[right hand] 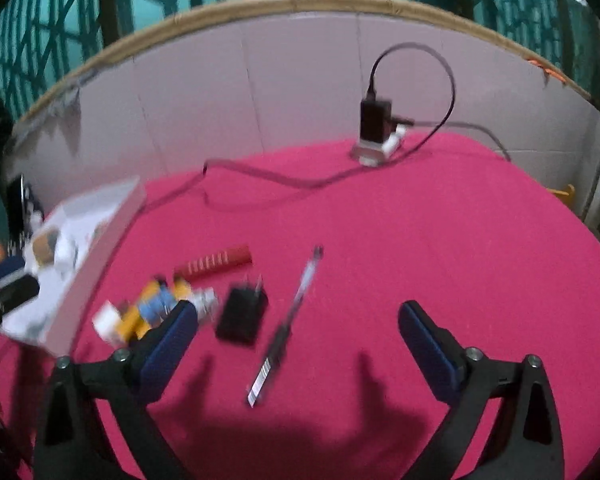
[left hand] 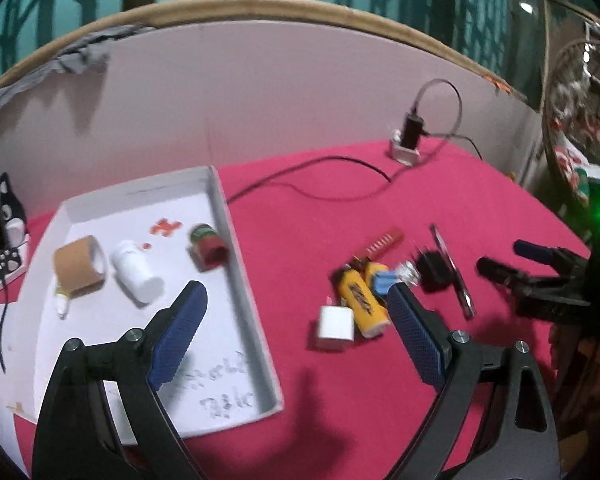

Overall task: Organize rigid objects
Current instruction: 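Grasp the black pen with the right gripper while the left grasps the black charger plug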

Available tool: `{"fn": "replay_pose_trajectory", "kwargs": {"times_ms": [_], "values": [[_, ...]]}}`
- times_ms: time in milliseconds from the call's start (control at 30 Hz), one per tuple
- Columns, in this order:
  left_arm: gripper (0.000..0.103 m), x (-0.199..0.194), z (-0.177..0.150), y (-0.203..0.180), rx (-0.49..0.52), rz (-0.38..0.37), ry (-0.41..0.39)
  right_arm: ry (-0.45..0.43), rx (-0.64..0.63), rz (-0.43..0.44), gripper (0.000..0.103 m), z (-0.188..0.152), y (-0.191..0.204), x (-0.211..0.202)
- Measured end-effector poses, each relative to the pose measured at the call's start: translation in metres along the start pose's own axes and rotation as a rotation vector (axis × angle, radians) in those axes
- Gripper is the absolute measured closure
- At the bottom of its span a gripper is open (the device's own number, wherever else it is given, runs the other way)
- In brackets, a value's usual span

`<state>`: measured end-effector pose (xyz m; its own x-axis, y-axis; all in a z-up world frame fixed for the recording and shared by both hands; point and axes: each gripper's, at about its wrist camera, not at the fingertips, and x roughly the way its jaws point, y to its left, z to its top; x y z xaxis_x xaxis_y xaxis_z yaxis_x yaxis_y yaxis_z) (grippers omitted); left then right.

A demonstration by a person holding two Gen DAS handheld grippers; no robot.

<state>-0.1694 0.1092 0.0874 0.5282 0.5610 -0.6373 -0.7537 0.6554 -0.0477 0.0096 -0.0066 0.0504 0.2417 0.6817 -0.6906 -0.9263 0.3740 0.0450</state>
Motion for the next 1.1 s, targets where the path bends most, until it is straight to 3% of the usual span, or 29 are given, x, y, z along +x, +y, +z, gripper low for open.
{"fn": "replay_pose_trajectory", "kwargs": {"times_ms": [267, 367, 400, 467, 533, 700, 800, 1100], "values": [[0.011, 0.009, 0.002, -0.029, 0.105, -0.028, 0.018, 0.138, -0.131, 0.016, 0.042, -0.013, 0.026, 0.029], [0.011, 0.018, 0.008, -0.037, 0.137, -0.036, 0.033, 0.150, -0.163, -0.006, 0.048, -0.009, 0.028, 0.037], [0.011, 0.022, 0.011, -0.041, 0.144, -0.043, 0.040, 0.153, -0.171, 0.003, 0.054, -0.008, 0.028, 0.038], [0.011, 0.029, 0.016, -0.051, 0.164, -0.059, 0.052, 0.159, -0.178, -0.007, 0.079, -0.007, 0.024, 0.038], [0.011, 0.036, 0.020, -0.064, 0.200, -0.076, 0.058, 0.163, -0.173, -0.015, 0.093, -0.008, 0.013, 0.034], [0.011, 0.061, 0.024, -0.103, 0.300, -0.151, 0.086, 0.136, -0.019, -0.050, 0.093, -0.018, -0.050, 0.014], [0.027, 0.079, 0.026, -0.122, 0.327, -0.194, 0.112, 0.123, 0.080, 0.001, 0.093, -0.020, -0.073, 0.008], [0.030, 0.118, 0.022, -0.144, 0.299, -0.152, 0.249, 0.116, 0.148, 0.067, 0.092, -0.021, -0.083, 0.009]]}}
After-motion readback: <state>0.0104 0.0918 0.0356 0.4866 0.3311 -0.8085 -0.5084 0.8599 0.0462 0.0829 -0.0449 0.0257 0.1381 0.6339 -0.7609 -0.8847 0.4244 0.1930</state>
